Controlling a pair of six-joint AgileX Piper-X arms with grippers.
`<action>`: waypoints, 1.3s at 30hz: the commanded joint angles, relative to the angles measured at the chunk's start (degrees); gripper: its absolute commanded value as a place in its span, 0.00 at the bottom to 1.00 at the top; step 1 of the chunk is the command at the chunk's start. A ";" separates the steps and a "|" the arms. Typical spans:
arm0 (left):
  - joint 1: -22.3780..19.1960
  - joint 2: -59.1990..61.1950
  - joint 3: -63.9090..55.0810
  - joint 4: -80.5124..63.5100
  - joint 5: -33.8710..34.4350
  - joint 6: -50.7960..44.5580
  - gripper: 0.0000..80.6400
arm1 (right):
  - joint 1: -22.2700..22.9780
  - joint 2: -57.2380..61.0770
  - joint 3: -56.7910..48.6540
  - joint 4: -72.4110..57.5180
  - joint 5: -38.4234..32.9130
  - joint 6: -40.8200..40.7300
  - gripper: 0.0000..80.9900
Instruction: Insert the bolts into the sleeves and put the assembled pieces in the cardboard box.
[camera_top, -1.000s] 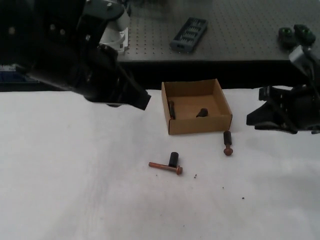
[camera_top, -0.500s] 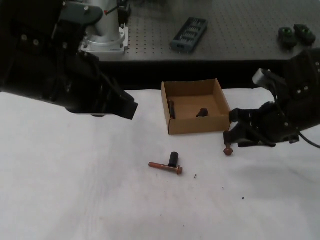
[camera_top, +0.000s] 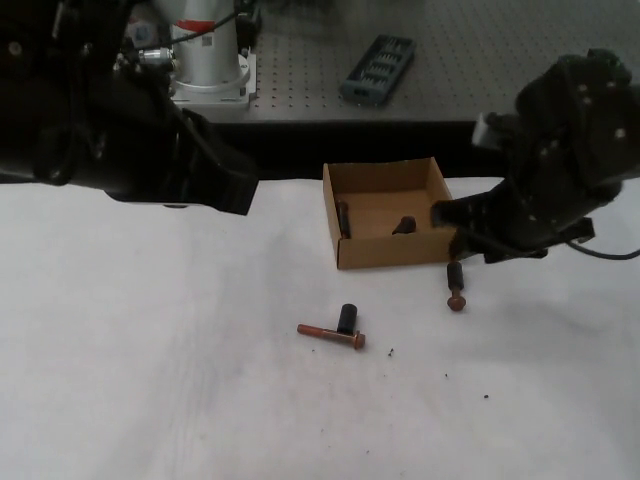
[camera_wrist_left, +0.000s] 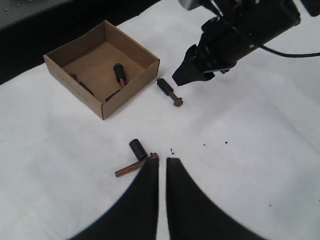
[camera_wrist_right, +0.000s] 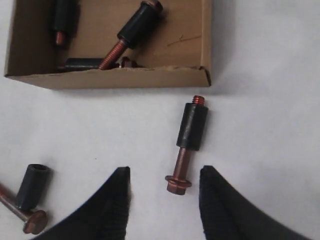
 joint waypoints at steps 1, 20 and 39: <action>0.02 -1.95 -0.13 0.08 -0.61 -0.49 0.05 | -0.07 0.54 -1.15 1.20 0.42 0.39 0.42; 0.02 -6.42 -0.13 0.37 -0.61 -0.49 0.05 | -0.07 6.83 -3.72 1.98 1.63 0.39 0.35; 0.02 -8.91 -0.13 0.36 -0.61 -0.49 0.05 | 0.86 10.66 -8.33 10.01 1.63 -1.52 0.18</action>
